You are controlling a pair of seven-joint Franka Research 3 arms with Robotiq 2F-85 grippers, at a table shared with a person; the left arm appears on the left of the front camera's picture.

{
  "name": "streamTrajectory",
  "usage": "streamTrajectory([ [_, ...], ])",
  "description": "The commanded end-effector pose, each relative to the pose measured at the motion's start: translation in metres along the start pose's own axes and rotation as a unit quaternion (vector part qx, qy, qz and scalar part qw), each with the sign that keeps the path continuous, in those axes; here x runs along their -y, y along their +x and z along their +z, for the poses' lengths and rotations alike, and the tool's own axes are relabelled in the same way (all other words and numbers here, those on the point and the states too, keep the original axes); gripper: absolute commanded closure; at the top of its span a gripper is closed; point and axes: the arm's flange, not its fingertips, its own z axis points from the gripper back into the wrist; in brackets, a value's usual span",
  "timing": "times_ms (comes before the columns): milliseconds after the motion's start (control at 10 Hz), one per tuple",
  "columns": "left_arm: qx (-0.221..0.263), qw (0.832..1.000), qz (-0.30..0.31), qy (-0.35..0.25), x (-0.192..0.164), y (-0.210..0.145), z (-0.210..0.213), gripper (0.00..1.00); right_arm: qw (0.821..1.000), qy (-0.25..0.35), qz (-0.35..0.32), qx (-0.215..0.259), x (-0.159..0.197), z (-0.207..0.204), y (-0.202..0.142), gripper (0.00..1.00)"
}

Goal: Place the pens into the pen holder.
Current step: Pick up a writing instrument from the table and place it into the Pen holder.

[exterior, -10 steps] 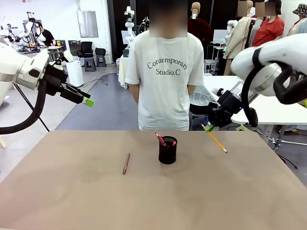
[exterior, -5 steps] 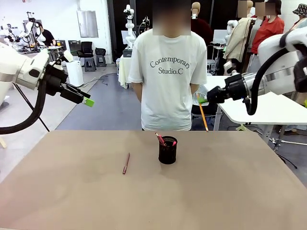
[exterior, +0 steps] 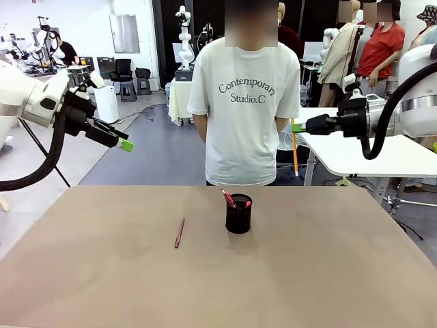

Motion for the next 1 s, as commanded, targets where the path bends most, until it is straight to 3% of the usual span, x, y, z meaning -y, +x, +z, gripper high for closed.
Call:
streamTrajectory([
  [0,0.0,1.0,0.001,0.002,0.001,-0.001,0.002,0.0,1.0,0.004,-0.018,-0.004,0.009,-0.011,0.005,1.0],
  [500,0.0,1.0,0.001,0.002,0.001,-0.001,0.002,0.0,1.0,0.004,-0.009,-0.006,0.012,-0.01,-0.004,1.0],
  [800,0.0,1.0,0.001,0.002,0.001,-0.001,0.002,0.0,0.99,0.06,0.125,0.037,0.002,-0.063,-0.022,1.0],
  [900,0.0,1.0,0.001,0.002,0.001,-0.001,0.002,0.0,0.991,0.067,0.111,0.013,0.0,-0.08,-0.03,1.0],
])
